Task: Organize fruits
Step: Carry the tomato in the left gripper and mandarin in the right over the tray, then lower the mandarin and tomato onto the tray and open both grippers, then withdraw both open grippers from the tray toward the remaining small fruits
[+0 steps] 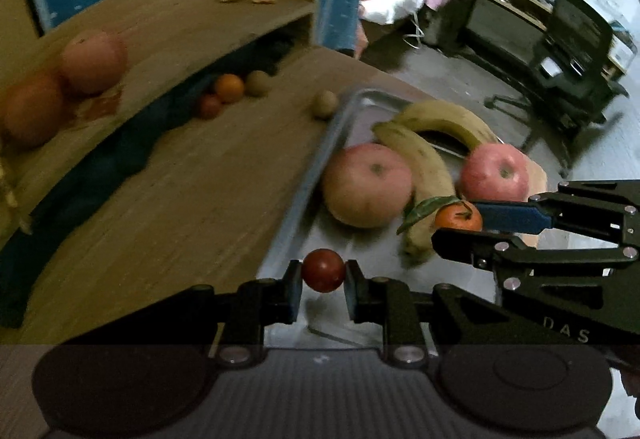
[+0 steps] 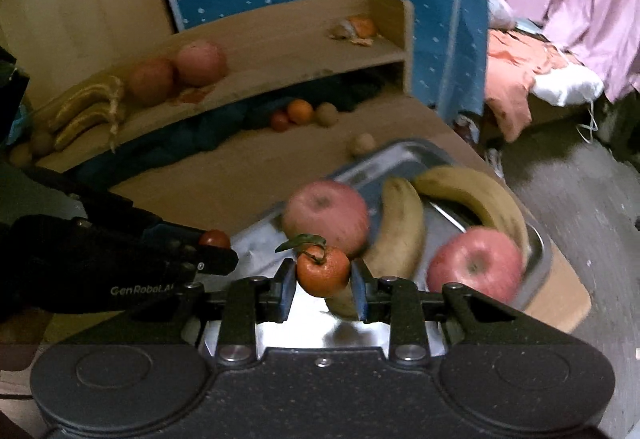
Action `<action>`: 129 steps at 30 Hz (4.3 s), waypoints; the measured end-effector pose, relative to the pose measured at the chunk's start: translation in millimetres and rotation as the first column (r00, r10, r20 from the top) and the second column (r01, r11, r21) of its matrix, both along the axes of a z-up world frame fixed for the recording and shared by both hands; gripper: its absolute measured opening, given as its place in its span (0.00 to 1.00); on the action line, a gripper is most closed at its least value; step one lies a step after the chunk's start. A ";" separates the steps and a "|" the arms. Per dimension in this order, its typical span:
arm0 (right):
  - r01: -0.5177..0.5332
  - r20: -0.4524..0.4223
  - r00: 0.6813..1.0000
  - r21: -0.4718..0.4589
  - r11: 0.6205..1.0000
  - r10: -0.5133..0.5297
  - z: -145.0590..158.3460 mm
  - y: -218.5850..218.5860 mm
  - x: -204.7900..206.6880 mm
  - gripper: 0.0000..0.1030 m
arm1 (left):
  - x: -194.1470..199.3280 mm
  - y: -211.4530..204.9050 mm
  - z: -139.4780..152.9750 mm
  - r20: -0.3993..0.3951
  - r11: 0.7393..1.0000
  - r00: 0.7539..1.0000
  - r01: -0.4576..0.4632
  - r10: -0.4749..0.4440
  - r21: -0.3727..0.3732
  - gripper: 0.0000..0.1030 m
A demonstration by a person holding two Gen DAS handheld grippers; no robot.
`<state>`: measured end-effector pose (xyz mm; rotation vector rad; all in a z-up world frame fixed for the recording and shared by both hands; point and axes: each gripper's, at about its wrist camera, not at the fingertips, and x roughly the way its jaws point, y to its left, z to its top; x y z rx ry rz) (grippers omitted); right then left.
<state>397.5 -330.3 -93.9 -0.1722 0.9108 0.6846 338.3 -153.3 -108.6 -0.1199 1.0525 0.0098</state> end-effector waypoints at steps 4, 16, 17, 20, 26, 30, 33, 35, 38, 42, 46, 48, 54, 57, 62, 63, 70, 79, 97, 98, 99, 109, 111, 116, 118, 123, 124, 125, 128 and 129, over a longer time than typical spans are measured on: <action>0.013 -0.023 1.000 -0.012 1.000 -0.013 -5.0 -8.2 -4.3 0.30 | 1.4 -5.1 -3.0 -0.017 1.000 1.000 0.015 -0.015 -0.001 0.24; -0.036 -0.091 0.995 -0.041 0.998 0.032 -32.0 -10.7 7.3 0.30 | 13.6 -8.4 -19.3 -0.082 1.000 0.996 -0.023 0.022 -0.006 0.24; -0.042 -0.096 0.995 -0.041 0.998 0.038 -33.9 -10.5 9.0 0.30 | 15.2 -8.5 -20.4 -0.087 1.000 0.996 -0.024 0.023 -0.007 0.24; -0.063 -0.111 0.992 -0.038 0.997 0.059 -37.5 -10.7 15.6 0.30 | 20.0 -9.7 -22.4 -0.096 1.000 0.995 -0.031 0.030 -0.005 0.24; -0.116 -0.144 0.983 -0.037 0.993 0.110 -44.4 -9.1 26.4 0.31 | 28.8 -9.9 -25.4 -0.115 0.999 0.992 -0.045 0.045 0.004 0.24; -0.141 -0.158 0.978 -0.033 0.989 0.134 -46.6 -6.6 31.3 0.31 | 32.5 -8.4 -28.1 -0.131 0.998 0.990 -0.058 0.058 0.004 0.24; -0.146 -0.161 0.977 -0.032 0.989 0.139 -46.9 -5.7 33.2 0.31 | 32.6 -7.5 -29.5 -0.136 0.998 0.989 -0.066 0.066 0.005 0.25; -0.145 -0.161 0.977 -0.033 0.989 0.138 -47.1 -5.8 33.3 0.31 | 32.3 -6.6 -30.5 -0.138 0.997 0.988 -0.073 0.073 0.003 0.25; -0.143 -0.152 0.979 -0.043 0.989 0.135 -47.1 -5.2 30.4 0.34 | 31.0 -6.7 -30.5 -0.135 0.997 0.988 -0.076 0.075 0.002 0.26; -0.122 -0.138 0.984 -0.051 0.991 0.114 -46.5 -5.4 23.4 0.42 | 26.7 -6.9 -28.7 -0.121 0.998 0.991 -0.063 0.063 0.003 0.32; -0.089 -0.111 0.990 -0.059 0.994 0.082 -41.4 -6.3 13.0 0.55 | 17.1 -4.1 -21.0 -0.086 0.999 0.995 -0.054 0.054 0.008 0.55; -0.072 -0.088 0.994 -0.068 0.995 0.066 -36.6 -6.3 6.0 0.62 | 9.2 0.0 -14.7 -0.062 0.998 0.996 -0.059 0.059 0.003 0.61; -0.018 -0.026 1.000 -0.077 0.997 0.016 -17.6 -4.9 -20.0 0.83 | -18.5 15.9 5.8 0.007 0.997 0.997 -0.081 0.081 0.002 0.82; 0.015 0.002 1.000 -0.071 0.997 -0.015 -6.8 -3.2 -36.9 0.89 | -34.2 26.7 18.3 0.048 0.995 0.994 -0.096 0.096 0.007 0.92; 0.068 0.046 0.997 -0.050 0.996 -0.066 12.4 2.8 -67.4 0.96 | -62.3 49.1 34.1 0.091 0.992 0.988 -0.127 0.124 0.025 0.99; 0.076 0.059 0.996 -0.045 0.996 -0.073 16.8 4.4 -74.7 0.96 | -69.1 54.6 36.7 0.099 0.990 0.986 -0.135 0.132 0.027 1.00; 0.130 0.132 0.984 -0.055 0.990 -0.122 36.6 18.4 -124.8 0.99 | -112.0 90.1 39.2 0.123 0.975 0.968 -0.222 0.218 0.017 1.00; 0.123 0.195 0.975 -0.092 0.988 -0.103 56.3 45.2 -177.8 0.99 | -158.6 118.6 34.1 0.100 0.959 0.955 -0.283 0.280 0.010 1.00; -0.040 0.261 0.964 -0.060 0.997 0.054 87.2 105.8 -181.5 0.99 | -195.0 165.7 51.3 0.142 0.860 0.863 -0.499 0.484 0.102 1.00; -0.043 0.266 0.962 -0.056 0.998 0.056 88.8 106.5 -179.3 0.99 | -194.4 165.7 51.5 0.140 0.859 0.862 -0.502 0.488 0.101 1.00; -0.048 0.270 0.961 -0.051 0.998 0.060 90.7 107.0 -177.2 0.99 | -192.0 165.2 50.9 0.136 0.858 0.861 -0.504 0.490 0.101 1.00; -0.100 0.254 0.962 -0.022 0.995 0.102 81.9 106.1 -133.0 0.99 | -153.3 152.6 46.2 0.104 0.851 0.859 -0.511 0.501 0.119 1.00; -0.108 0.247 0.963 -0.018 0.994 0.109 78.7 103.1 -118.0 0.99 | -140.9 149.3 46.3 0.099 0.847 0.856 -0.516 0.507 0.125 1.00; -0.120 0.236 0.964 -0.024 0.992 0.122 69.4 92.5 -73.9 0.99 | -100.2 138.2 46.7 0.087 0.841 0.852 -0.524 0.517 0.136 1.00; -0.128 0.227 0.965 -0.027 0.991 0.131 64.5 86.2 -52.5 0.99 | -82.3 132.6 45.4 0.079 0.837 0.849 -0.529 0.523 0.141 1.00; -0.133 0.213 0.967 -0.048 0.990 0.140 47.0 70.9 -3.8 0.99 | -39.0 116.8 35.8 0.034 0.831 0.844 -0.534 0.536 0.154 1.00; -0.130 0.210 0.968 -0.053 0.990 0.138 43.1 67.5 5.5 0.99 | -30.0 114.0 32.2 0.018 0.833 0.844 -0.531 0.535 0.157 1.00; -0.128 0.204 0.969 -0.055 0.990 0.137 38.4 63.4 16.9 0.99 | -22.3 111.0 29.1 0.004 0.835 0.846 -0.527 0.533 0.160 1.00; -0.136 0.185 0.972 -0.057 0.989 0.144 27.8 54.9 44.1 0.99 | 0.0 102.4 20.7 -0.022 0.835 0.844 -0.525 0.536 0.165 1.00; -0.141 0.180 0.972 -0.061 0.988 0.150 24.3 52.9 52.5 0.99 | 5.1 100.3 19.3 -0.027 0.832 0.841 -0.529 0.540 0.167 1.00</action>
